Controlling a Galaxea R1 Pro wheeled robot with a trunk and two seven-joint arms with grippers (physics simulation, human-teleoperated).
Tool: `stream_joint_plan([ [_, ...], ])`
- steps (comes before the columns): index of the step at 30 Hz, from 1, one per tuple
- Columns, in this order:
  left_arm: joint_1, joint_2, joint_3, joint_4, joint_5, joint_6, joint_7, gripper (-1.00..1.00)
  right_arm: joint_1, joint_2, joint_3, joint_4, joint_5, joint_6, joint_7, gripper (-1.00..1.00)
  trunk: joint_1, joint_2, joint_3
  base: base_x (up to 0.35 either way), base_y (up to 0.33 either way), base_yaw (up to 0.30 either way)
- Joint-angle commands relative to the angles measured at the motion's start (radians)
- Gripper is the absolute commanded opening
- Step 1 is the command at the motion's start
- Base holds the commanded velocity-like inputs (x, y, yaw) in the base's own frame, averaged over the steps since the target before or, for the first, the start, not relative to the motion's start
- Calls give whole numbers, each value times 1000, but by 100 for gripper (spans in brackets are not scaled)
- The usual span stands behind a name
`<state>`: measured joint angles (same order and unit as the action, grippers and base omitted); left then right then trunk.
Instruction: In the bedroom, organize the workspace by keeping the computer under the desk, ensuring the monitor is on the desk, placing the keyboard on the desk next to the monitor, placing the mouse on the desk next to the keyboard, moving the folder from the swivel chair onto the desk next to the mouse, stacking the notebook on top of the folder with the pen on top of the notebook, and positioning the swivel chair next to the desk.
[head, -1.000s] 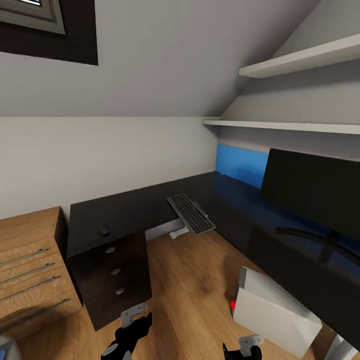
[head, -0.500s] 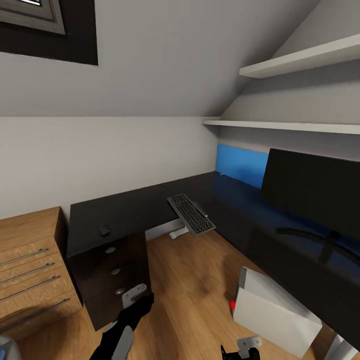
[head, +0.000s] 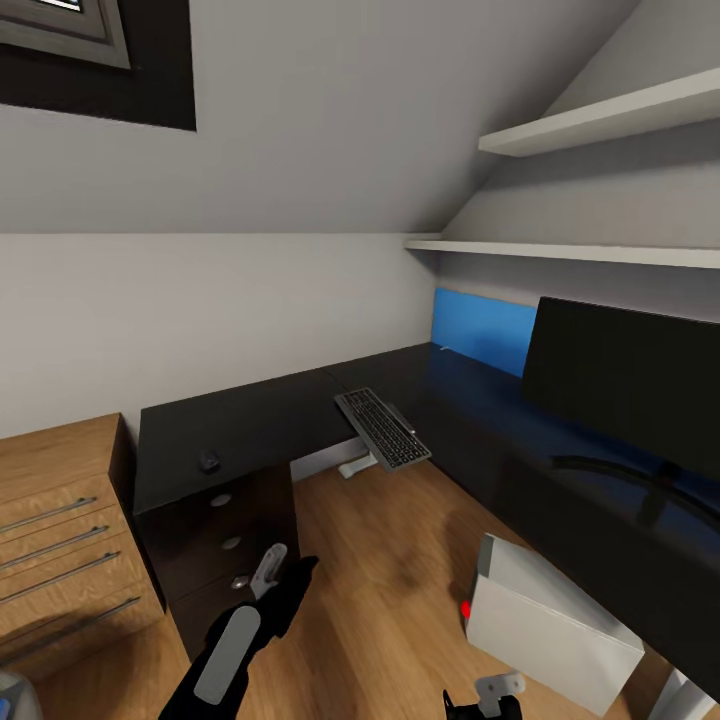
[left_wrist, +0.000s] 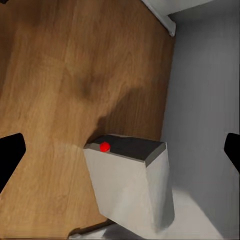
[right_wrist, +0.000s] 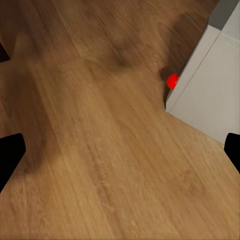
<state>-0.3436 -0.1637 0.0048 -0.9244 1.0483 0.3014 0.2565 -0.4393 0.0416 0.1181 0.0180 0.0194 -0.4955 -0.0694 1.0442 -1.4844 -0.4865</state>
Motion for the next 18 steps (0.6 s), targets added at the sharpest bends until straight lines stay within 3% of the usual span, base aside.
stream_joint_plan([
  [1,-2,0,0,0,33,3,8,100,-1,0,7,2,2,-3,-7,100,0,-1,-1,0,0,0],
  [6,-3,1,1,57,65,0,-3,100,-1,0,8,2,2,-3,-7,100,0,-1,-1,0,0,0],
  [12,-4,4,0,94,65,-1,-36,100,-1,2,8,2,3,-3,-6,100,0,-1,-1,1,-4,0],
  [18,-4,4,-3,105,60,-1,-71,100,-1,3,8,2,5,-3,-3,100,0,-1,-1,158,-163,0],
])
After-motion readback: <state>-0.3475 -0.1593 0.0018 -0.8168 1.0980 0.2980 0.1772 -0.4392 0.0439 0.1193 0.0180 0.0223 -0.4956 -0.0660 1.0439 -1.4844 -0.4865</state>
